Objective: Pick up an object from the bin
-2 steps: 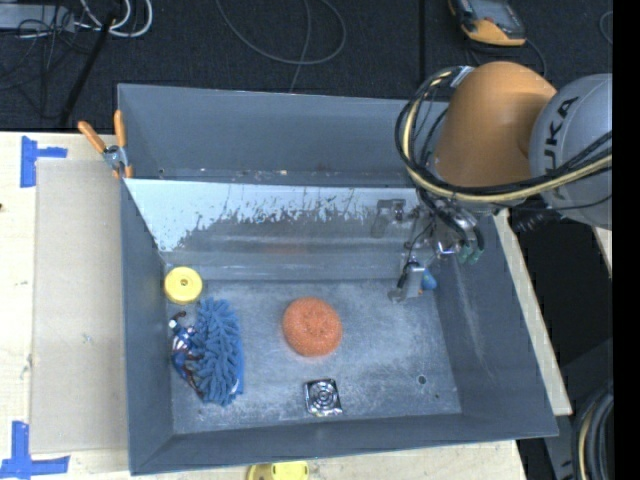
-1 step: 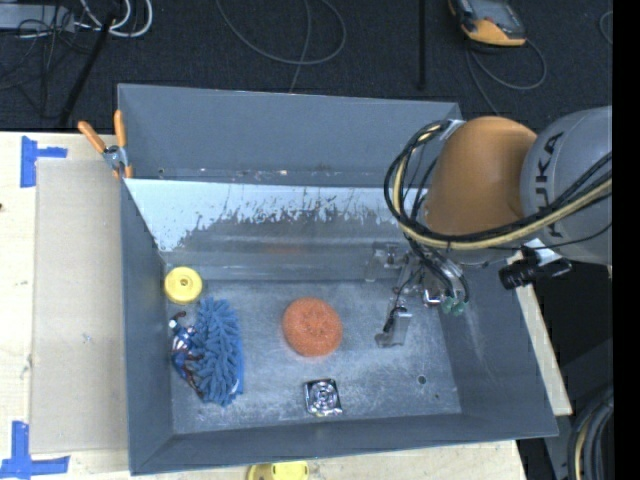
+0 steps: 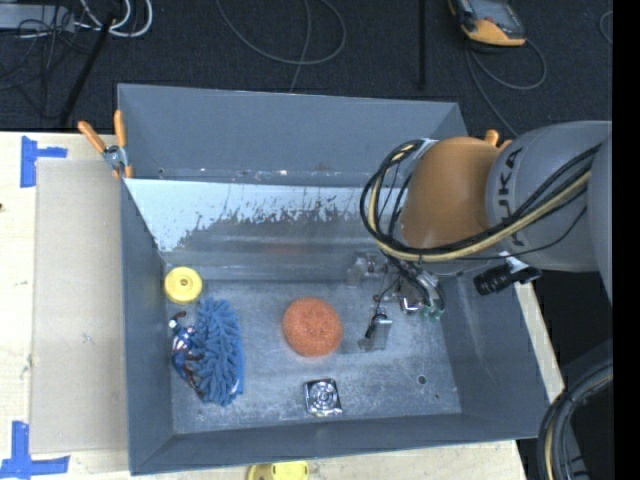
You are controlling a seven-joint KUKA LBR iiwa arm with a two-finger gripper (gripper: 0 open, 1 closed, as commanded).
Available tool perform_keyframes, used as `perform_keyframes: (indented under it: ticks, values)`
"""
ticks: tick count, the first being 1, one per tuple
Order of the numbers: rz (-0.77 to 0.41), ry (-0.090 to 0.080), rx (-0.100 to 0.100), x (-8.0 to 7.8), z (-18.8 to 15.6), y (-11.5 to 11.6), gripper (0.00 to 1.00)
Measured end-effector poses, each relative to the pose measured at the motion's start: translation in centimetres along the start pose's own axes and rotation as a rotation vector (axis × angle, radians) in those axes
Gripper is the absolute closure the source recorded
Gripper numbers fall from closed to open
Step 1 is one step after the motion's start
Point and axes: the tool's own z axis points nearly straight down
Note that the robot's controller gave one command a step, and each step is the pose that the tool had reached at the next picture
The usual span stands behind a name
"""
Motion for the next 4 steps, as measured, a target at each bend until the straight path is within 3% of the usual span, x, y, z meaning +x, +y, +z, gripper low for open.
perform_keyframes:
  ticks: [1,2,4]
  values:
    - [-0.027,0.01,0.0,0.2,1.9,5.6,0.0]
    - [0.015,0.0,-0.01,-1.0,3.4,5.0,1.0]
    - [0.01,-0.001,-0.008,-1.0,3.4,5.0,1.0]
